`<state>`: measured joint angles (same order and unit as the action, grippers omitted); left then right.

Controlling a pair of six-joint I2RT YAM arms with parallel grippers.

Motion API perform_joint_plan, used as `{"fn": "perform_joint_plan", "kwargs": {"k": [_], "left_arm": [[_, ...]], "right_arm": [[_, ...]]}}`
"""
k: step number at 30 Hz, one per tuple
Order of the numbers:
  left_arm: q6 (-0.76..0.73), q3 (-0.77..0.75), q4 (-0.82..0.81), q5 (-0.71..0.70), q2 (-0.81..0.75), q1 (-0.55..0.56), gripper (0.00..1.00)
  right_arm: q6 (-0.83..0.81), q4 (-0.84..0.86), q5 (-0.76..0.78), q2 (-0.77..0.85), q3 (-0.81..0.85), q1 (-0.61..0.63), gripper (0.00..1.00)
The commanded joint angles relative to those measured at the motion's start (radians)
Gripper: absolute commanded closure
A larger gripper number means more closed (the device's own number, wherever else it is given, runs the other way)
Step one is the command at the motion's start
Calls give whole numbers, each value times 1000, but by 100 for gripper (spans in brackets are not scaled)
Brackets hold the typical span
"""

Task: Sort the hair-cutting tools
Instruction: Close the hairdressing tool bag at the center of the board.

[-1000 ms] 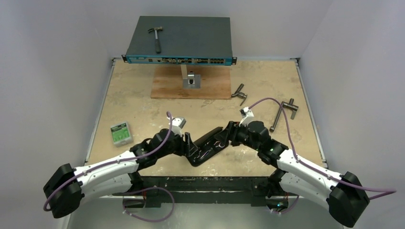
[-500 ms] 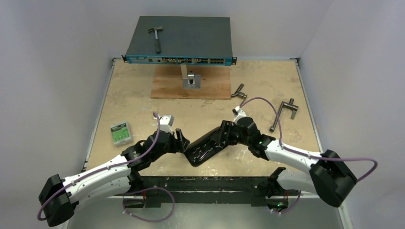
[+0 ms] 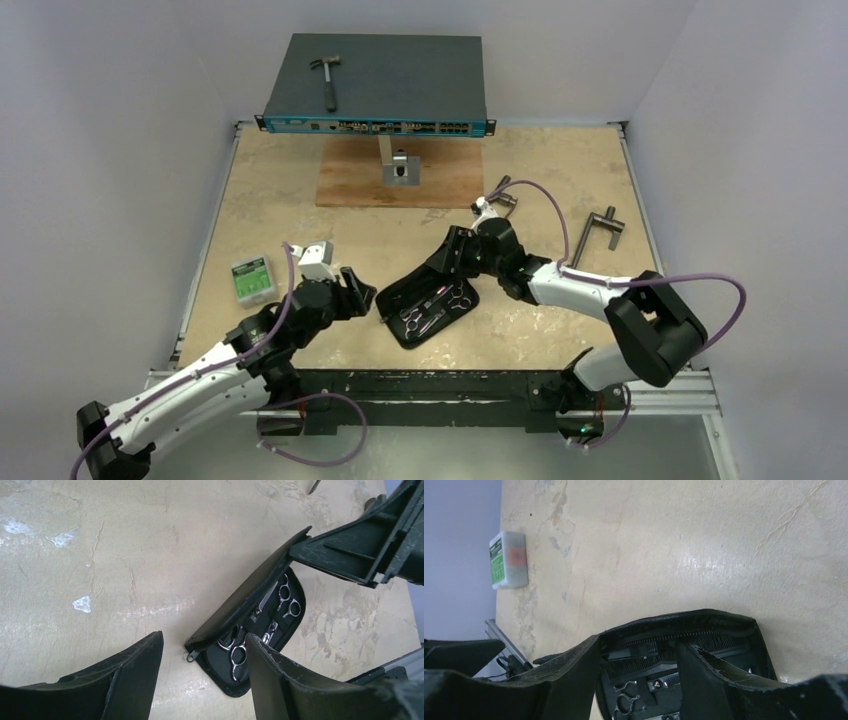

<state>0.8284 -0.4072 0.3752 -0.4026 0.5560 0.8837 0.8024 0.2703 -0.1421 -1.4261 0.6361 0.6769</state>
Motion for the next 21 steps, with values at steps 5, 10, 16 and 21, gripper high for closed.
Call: {"fn": "perform_joint_plan", "kwargs": {"k": [5, 10, 16, 21], "left_arm": [[-51, -5, -29, 163, -75, -3, 44], [-105, 30, -146, 308, -35, -3, 48], [-132, -1, -203, 362, 98, -1, 52], [-124, -22, -213, 331, 199, 3, 54]], "right_arm": [[-32, 15, 6, -26, 67, -16, 46], [-35, -17, 26, -44, 86, -25, 49], [-36, -39, 36, -59, 103, -41, 53], [-35, -42, 36, -53, 100, -43, 53]]}}
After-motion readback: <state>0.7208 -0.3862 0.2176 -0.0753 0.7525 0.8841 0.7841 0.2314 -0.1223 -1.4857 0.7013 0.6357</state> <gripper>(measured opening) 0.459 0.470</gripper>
